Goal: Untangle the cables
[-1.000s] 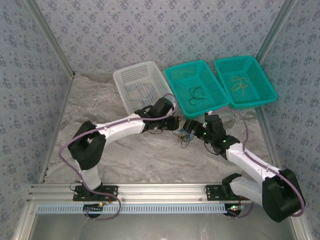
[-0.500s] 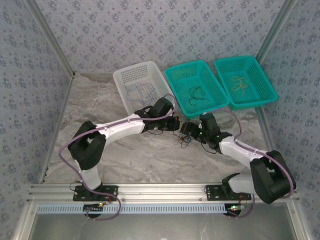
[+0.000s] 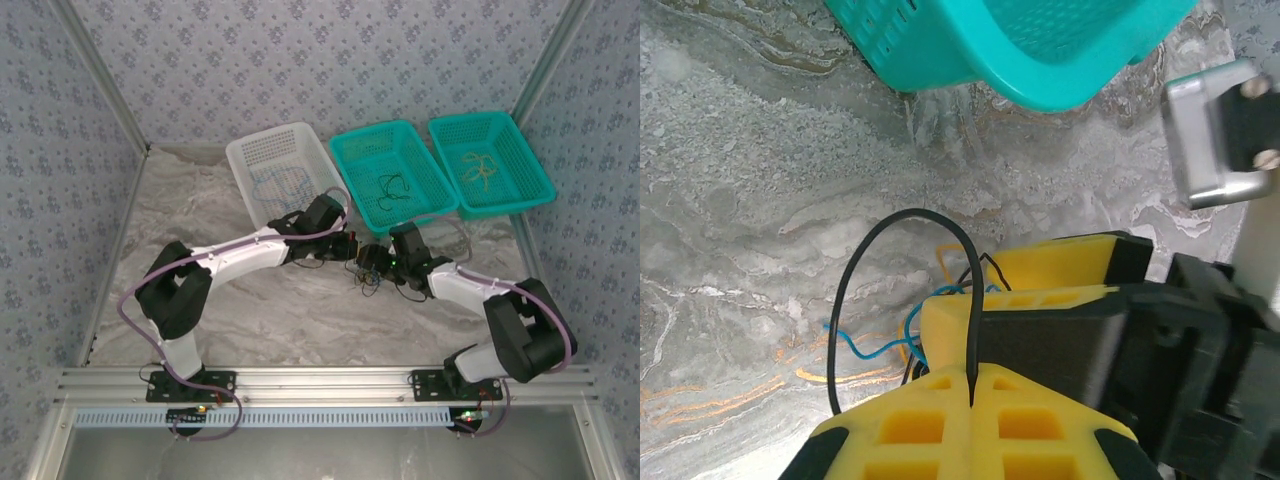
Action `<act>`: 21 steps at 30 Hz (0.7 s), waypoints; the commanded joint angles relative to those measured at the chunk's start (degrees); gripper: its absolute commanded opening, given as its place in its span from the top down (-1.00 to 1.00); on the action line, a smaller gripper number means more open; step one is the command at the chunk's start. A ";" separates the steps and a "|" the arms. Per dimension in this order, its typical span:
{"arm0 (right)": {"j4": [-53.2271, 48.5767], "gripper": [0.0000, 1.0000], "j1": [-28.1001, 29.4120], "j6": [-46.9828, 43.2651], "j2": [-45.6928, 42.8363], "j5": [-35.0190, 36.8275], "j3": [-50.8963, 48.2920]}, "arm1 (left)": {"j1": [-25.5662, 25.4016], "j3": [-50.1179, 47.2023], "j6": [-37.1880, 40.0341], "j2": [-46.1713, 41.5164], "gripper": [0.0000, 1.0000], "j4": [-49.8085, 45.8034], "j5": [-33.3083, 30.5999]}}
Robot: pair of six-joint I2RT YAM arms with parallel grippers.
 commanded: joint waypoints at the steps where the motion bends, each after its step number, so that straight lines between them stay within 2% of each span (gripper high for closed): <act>1: -3.08 -0.43 0.47 0.53 1.54 3.12 1.42 | -0.25 -0.55 -0.55 -2.26 1.00 2.09 0.35; 6: -5.83 -0.18 0.50 0.98 2.82 7.20 0.93 | -0.11 -2.88 -1.56 -4.88 1.00 2.86 -2.93; 13: -9.62 0.05 0.83 0.48 4.38 10.09 1.40 | 0.21 -6.22 -3.77 -7.95 1.00 4.85 -6.66; 16: -11.07 0.26 0.81 0.43 4.45 11.69 1.40 | 0.24 -7.84 -4.44 -9.67 1.00 5.57 -8.84; 21: -13.15 0.34 0.82 0.87 4.53 13.92 1.48 | 0.59 -8.30 -5.89 -10.20 1.00 4.39 -11.01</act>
